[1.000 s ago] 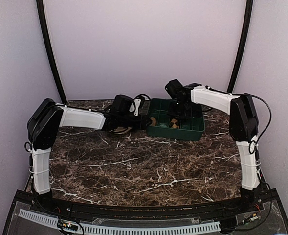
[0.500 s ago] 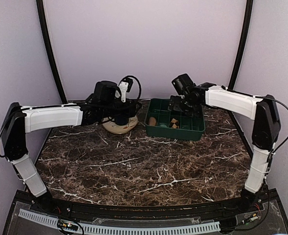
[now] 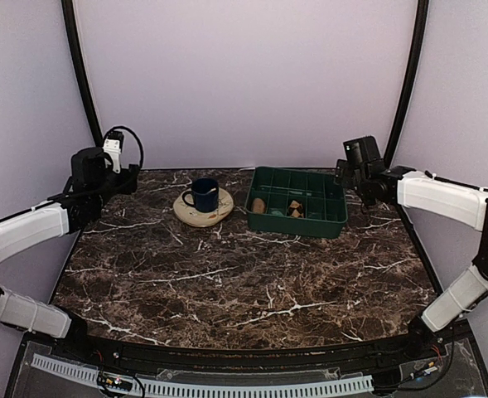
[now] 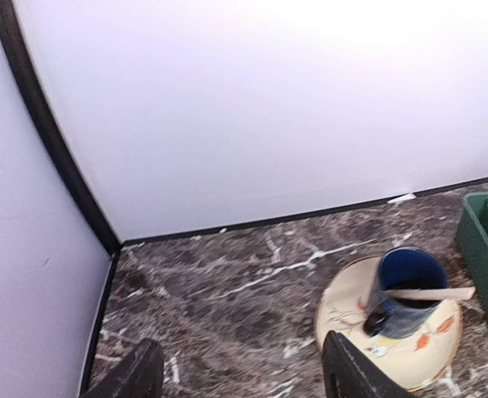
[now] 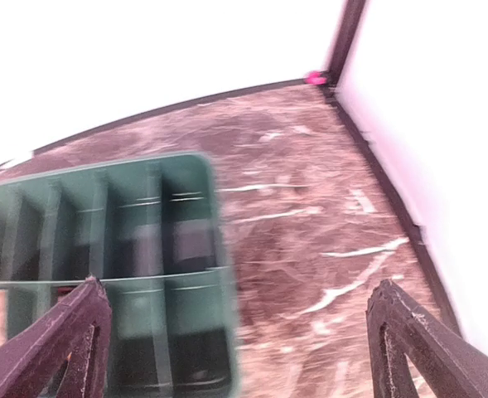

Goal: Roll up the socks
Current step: Reset both arms

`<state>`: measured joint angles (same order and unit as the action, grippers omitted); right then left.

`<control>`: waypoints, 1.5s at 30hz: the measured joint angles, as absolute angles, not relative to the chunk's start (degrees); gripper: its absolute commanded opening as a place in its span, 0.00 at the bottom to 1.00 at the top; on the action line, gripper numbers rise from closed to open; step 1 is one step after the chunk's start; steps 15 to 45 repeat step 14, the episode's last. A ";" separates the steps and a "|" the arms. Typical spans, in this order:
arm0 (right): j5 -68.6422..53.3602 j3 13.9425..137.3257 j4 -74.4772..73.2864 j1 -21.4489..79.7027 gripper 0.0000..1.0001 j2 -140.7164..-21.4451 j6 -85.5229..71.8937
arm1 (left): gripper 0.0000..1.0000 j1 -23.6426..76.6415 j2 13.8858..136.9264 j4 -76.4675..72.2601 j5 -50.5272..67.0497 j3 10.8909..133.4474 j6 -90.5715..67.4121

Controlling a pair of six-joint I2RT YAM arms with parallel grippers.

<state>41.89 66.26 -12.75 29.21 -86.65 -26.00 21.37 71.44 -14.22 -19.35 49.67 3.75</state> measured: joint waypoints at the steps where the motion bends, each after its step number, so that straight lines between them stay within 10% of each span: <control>1: 42.98 64.97 -11.90 28.71 0.99 -86.15 -25.19 | 0.68 19.29 70.72 -14.46 -18.59 48.27 4.01; 11: 48.97 58.02 -6.52 27.73 0.99 -83.59 -22.59 | 0.68 3.60 66.30 -19.88 -7.60 36.25 4.08; 45: 49.80 55.57 -5.04 27.73 1.00 -81.78 -22.55 | 0.68 3.44 66.30 -21.17 -6.52 35.09 3.77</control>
